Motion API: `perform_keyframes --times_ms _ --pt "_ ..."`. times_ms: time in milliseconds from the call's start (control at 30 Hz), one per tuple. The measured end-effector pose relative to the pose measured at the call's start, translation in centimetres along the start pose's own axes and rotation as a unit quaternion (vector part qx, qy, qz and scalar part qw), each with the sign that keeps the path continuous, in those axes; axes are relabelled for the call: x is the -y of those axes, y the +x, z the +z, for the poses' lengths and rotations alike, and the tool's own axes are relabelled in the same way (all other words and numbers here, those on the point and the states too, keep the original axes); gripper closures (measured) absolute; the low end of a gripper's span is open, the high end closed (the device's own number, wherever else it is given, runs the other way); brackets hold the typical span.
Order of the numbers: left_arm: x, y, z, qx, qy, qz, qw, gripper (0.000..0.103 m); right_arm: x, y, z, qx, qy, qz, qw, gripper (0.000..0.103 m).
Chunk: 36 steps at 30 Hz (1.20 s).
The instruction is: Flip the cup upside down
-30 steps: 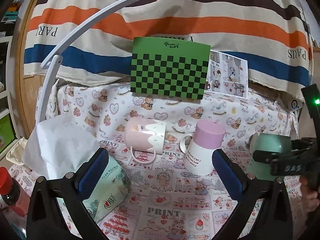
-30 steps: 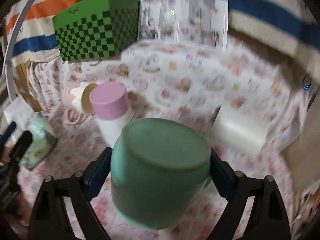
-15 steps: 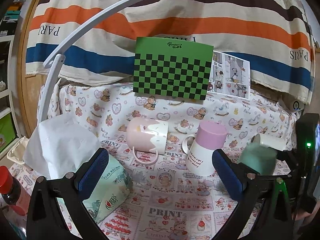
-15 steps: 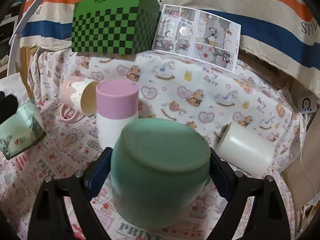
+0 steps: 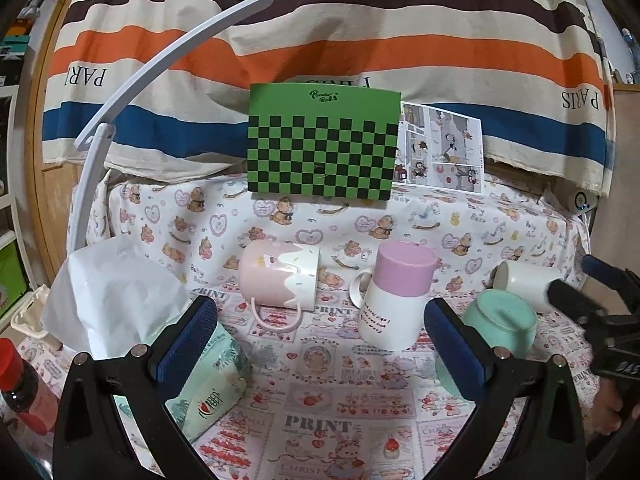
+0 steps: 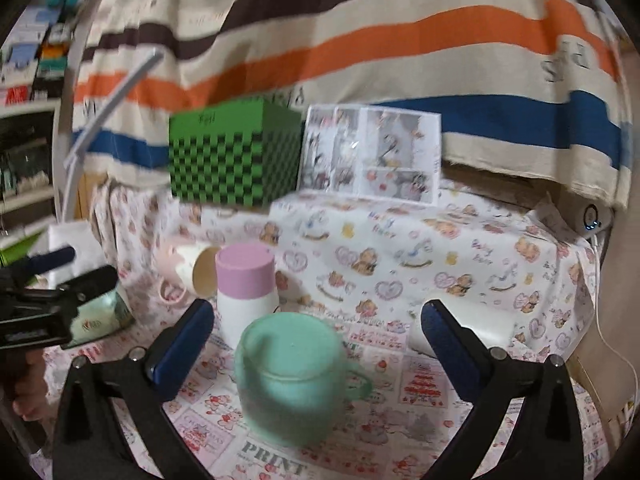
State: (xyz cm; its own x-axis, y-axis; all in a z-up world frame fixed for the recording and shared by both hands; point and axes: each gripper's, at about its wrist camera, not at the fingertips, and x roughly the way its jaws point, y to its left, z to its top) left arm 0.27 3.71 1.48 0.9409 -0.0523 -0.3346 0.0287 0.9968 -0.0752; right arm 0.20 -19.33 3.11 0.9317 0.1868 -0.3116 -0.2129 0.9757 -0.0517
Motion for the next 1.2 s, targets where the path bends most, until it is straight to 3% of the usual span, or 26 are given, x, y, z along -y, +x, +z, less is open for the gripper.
perform_keyframes --times_ms 100,267,467,633,1200 --pt "0.5 -0.1 -0.2 0.003 0.006 -0.003 1.0000 0.001 1.2 -1.4 -1.0 0.021 0.001 0.002 1.000 0.000" --pt "1.5 -0.6 -0.4 0.011 0.021 -0.019 0.9995 0.000 2.6 -1.5 -2.5 0.020 0.018 0.000 1.000 0.000" --pt "2.3 -0.2 -1.2 0.014 0.038 0.007 0.9992 0.001 3.5 -0.8 -2.9 0.001 0.036 0.021 0.999 0.000" --pt "2.9 0.0 -1.7 0.018 0.042 0.031 0.9985 0.000 3.0 -0.9 -3.0 -0.004 0.024 -0.006 1.000 0.000" --pt "2.8 0.0 -1.7 0.018 0.036 0.021 0.9990 0.000 3.2 -0.6 -3.0 -0.020 0.029 -0.010 0.999 0.000"
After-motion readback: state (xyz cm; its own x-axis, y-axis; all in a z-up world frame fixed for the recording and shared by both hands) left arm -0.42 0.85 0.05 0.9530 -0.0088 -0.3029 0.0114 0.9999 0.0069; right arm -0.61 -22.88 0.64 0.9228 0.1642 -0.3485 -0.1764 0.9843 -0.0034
